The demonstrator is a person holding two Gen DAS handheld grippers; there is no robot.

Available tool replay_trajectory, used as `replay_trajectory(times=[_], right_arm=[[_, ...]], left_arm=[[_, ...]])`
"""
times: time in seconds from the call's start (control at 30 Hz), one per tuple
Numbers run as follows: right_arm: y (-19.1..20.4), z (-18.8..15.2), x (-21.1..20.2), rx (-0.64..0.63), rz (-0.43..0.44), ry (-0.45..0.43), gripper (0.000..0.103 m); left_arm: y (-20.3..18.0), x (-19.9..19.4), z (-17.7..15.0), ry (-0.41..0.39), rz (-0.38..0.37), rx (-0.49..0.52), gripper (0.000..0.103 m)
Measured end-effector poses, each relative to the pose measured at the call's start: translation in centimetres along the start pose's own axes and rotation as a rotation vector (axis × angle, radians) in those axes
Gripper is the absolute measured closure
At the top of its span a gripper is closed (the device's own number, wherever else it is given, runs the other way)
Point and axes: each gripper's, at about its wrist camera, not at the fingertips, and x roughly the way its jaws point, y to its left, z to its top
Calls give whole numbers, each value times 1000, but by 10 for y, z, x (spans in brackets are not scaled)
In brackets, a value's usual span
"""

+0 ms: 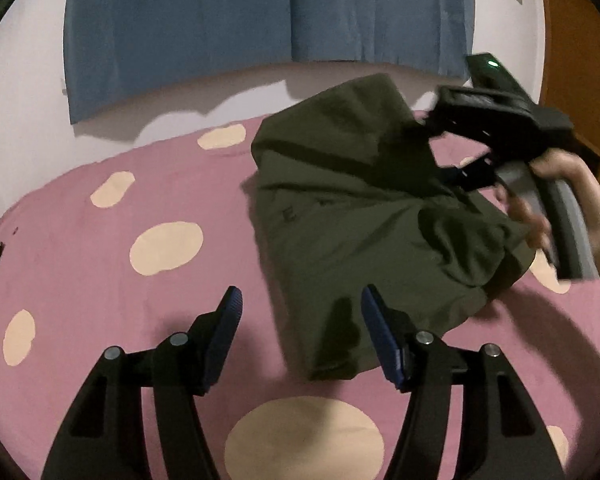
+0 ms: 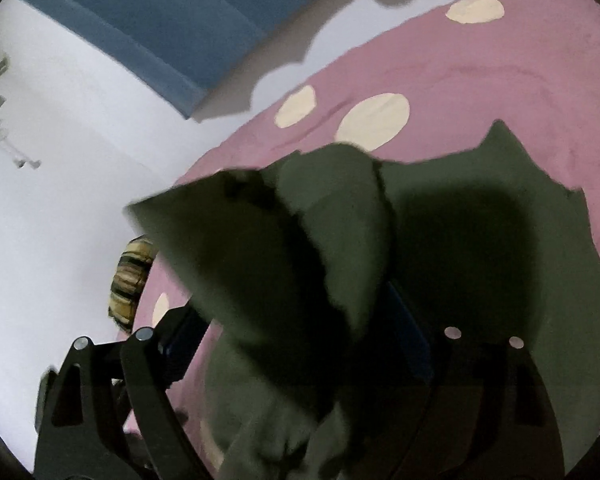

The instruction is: Fold small clothes

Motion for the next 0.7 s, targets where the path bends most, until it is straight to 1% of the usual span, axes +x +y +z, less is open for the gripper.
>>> replay_trajectory(times=[0.13, 0.23, 0.3, 0.37, 0.4, 0.47, 0.5, 0.53, 0.63, 0.7], right_arm=[[-12, 24, 25, 33, 7, 37, 18], [-24, 38, 43, 84, 55, 68, 17], [-32, 46, 56, 119, 87, 106, 17], [-33, 50, 62, 127, 92, 129, 17], [-34, 52, 66, 126, 104, 142, 19], [-32, 53, 68, 106, 114, 160, 40], [-31, 53, 70, 94, 100, 174, 64], [-31, 53, 70, 96, 114, 182, 76], [-27, 52, 57, 97, 173, 155, 88], [-17, 53, 43, 71, 215, 113, 90]], left_arm=[[2, 4, -2, 6, -7, 5, 41], [5, 8, -2, 10, -24, -8, 37], [9, 9, -2, 7, -36, -23, 36], [9, 8, -2, 3, -52, -37, 36], [10, 9, -3, 2, -58, -43, 36], [13, 12, -3, 4, -60, -47, 34], [13, 13, -3, 3, -58, -48, 34], [14, 15, -2, 4, -63, -53, 33], [16, 12, 1, 5, -80, -74, 33], [18, 8, 3, -15, -89, -83, 33]])
